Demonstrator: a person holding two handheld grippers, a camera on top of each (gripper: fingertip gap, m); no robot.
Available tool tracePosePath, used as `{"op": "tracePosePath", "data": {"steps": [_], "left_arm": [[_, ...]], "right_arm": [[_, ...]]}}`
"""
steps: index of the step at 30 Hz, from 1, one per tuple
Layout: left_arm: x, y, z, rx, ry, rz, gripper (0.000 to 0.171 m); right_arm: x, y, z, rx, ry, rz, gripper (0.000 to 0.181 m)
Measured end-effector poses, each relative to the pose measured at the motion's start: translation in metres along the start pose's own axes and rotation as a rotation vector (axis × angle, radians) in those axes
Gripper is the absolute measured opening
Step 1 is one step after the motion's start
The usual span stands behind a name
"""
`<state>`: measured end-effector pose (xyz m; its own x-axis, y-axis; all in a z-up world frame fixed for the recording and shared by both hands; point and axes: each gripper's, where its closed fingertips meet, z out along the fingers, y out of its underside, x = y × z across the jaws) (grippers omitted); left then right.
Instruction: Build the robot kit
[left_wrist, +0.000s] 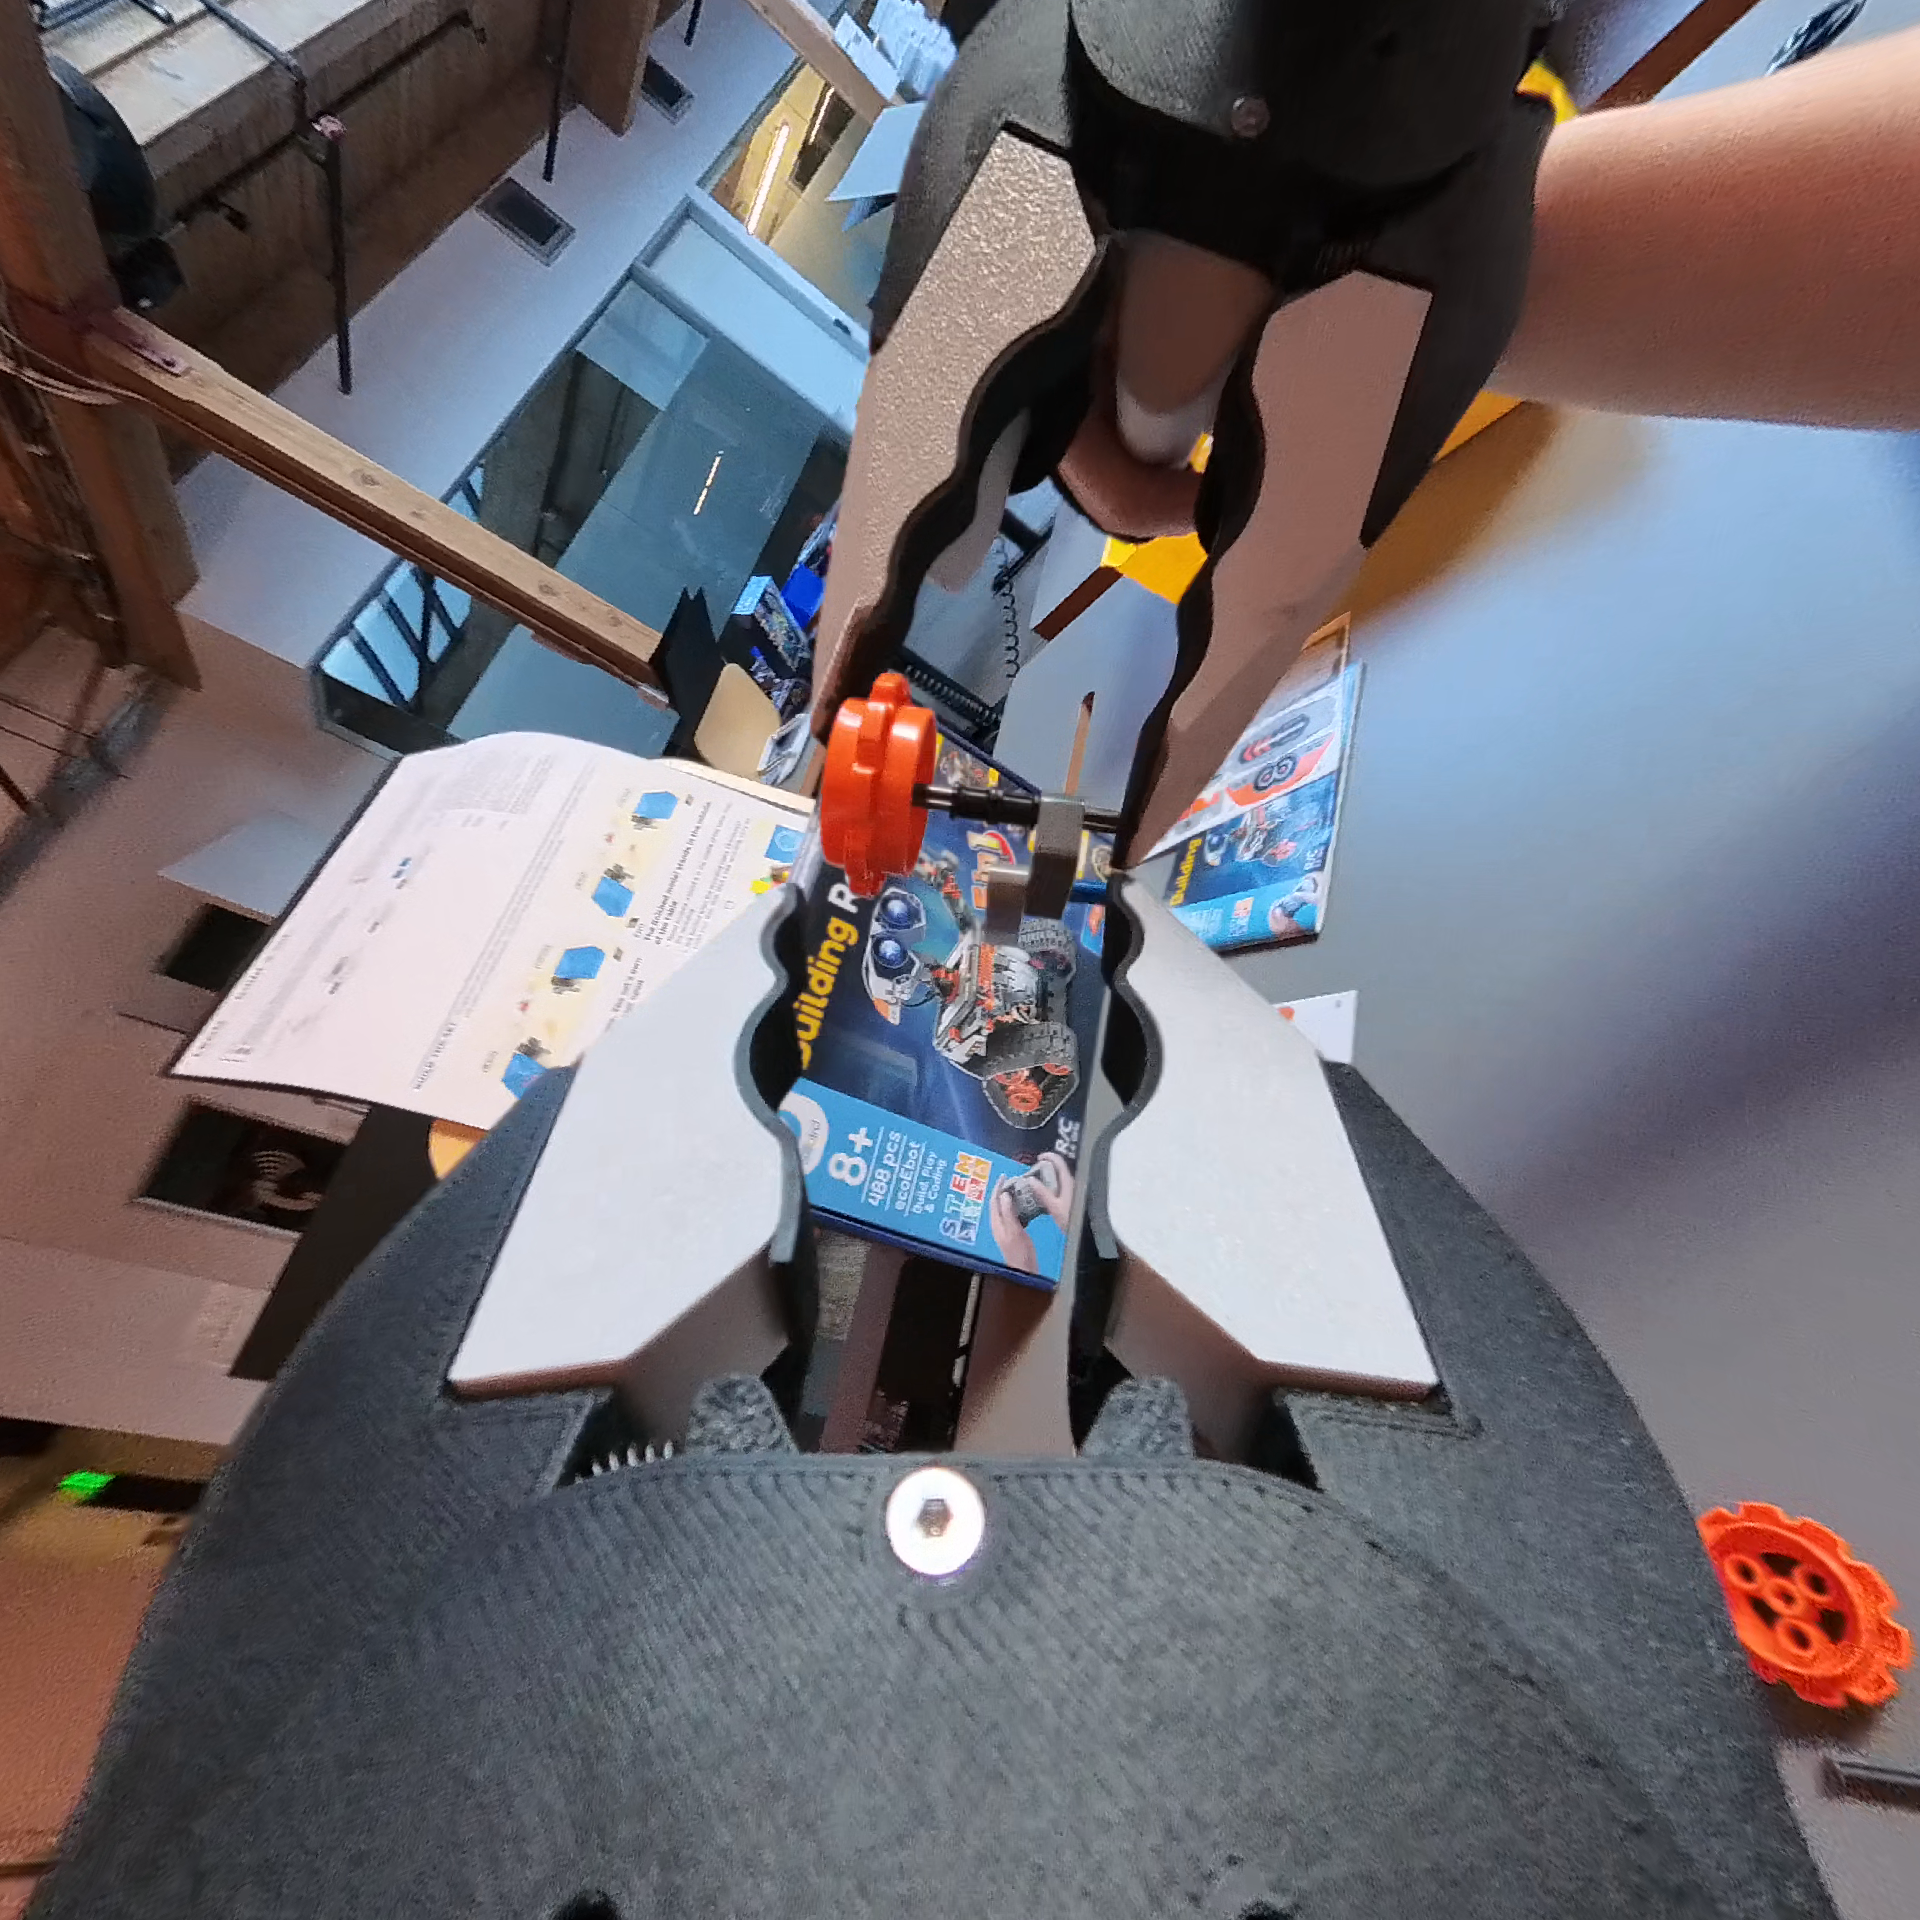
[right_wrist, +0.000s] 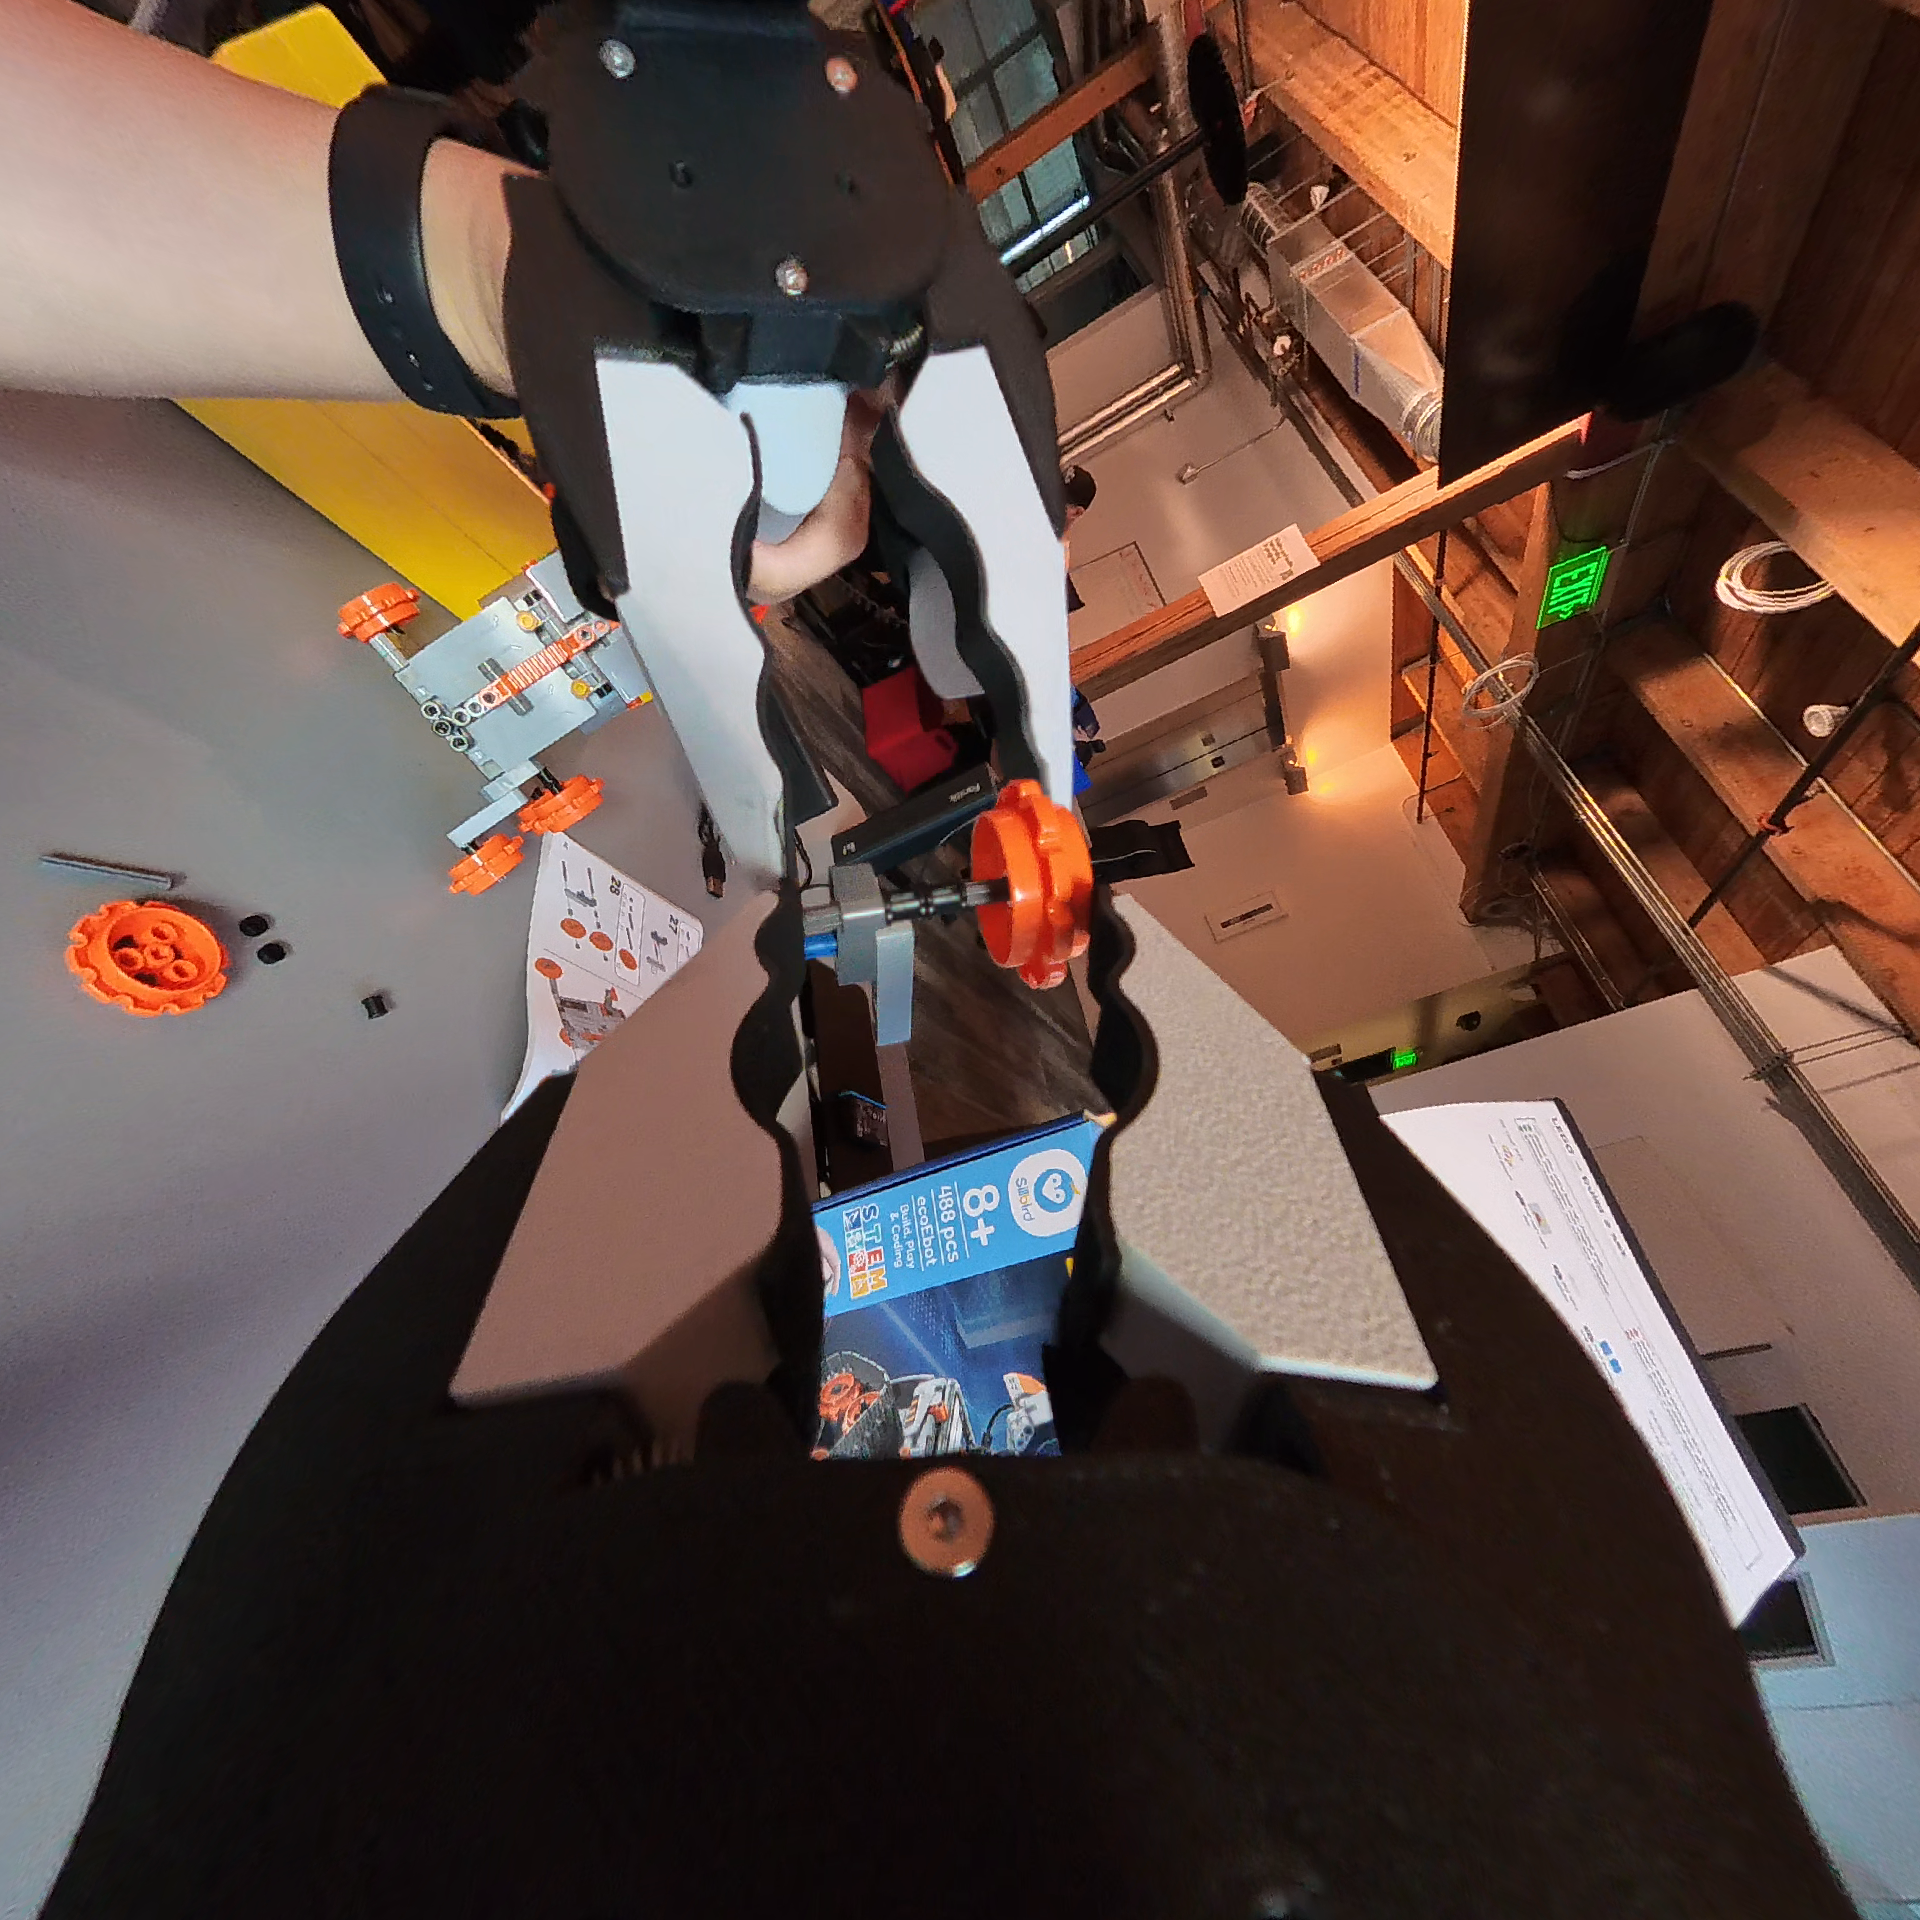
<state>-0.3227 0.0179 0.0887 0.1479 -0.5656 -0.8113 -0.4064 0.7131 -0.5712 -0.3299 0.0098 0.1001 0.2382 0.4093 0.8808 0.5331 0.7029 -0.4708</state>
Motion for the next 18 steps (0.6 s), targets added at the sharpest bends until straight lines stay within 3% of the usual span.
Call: {"op": "tracePosePath", "data": {"steps": [4,15,18], "left_arm": [[0.003,-0.011,-0.006,0.048,0.005,0.033,0.039],[0.004,-0.018,-0.005,0.043,-0.019,0.082,0.042],[0.003,-0.016,-0.005,0.031,-0.022,0.083,0.053]], "right_arm": [[-0.001,-0.009,-0.005,0.049,-0.014,0.006,0.054],[-0.002,-0.014,-0.012,0.09,-0.037,0.02,0.054],[-0.006,-0.014,-0.01,0.09,-0.055,0.018,0.054]]}}
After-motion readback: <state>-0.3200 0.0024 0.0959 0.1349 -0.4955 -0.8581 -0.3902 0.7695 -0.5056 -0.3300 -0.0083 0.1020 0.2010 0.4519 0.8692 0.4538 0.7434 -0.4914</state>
